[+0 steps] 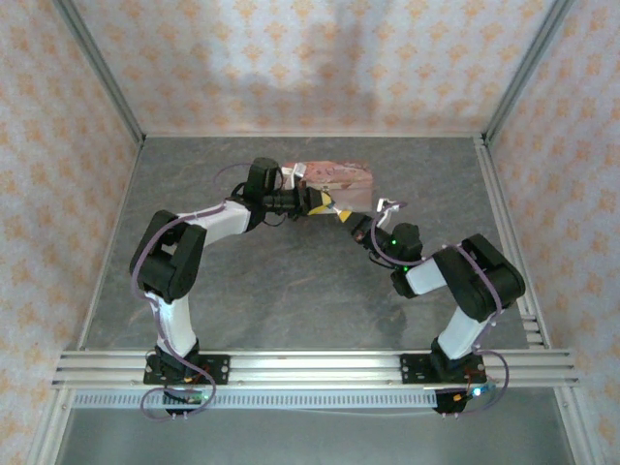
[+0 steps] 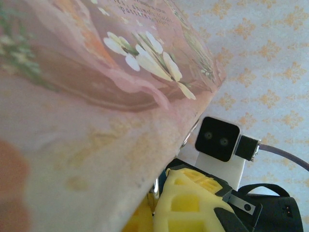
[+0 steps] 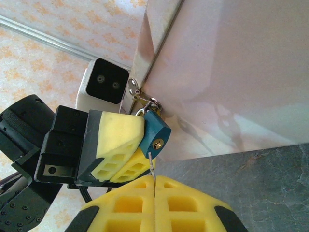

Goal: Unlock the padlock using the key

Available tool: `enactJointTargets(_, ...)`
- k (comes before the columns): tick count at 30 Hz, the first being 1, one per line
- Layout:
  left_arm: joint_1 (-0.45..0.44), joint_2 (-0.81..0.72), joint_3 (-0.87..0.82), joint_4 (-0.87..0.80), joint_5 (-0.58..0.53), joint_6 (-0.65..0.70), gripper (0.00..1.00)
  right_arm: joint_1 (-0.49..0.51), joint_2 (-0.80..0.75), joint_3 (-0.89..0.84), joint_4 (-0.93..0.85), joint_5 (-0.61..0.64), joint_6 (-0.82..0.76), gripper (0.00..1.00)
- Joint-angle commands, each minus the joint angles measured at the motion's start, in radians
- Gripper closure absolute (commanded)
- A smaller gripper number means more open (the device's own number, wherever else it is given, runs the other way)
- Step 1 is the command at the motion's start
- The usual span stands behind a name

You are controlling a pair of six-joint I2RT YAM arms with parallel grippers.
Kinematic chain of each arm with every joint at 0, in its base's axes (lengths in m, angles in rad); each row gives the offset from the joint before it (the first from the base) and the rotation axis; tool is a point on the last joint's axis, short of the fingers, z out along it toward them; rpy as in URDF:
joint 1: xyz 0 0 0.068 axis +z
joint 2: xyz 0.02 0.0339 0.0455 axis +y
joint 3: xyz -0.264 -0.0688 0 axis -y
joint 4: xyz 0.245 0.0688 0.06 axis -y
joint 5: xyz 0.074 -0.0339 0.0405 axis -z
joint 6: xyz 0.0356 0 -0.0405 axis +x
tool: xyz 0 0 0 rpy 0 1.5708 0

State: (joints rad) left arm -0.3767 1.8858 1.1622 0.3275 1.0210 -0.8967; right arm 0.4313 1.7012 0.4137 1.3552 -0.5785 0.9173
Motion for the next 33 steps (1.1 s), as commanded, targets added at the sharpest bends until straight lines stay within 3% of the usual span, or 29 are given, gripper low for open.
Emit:
enactJointTargets(1, 0.009, -0.004, -0.004, 0.078, 0.052, -0.021, 1.0, -0.004, 0.02, 0.027, 0.051, 0.003, 0.005, 1.0)
enactJointTargets(33, 0.009, -0.003, -0.045, 0.201, 0.063, -0.1, 1.0, 0.0, 0.035, 0.103, 0.051, -0.018, 0.014, 1.0)
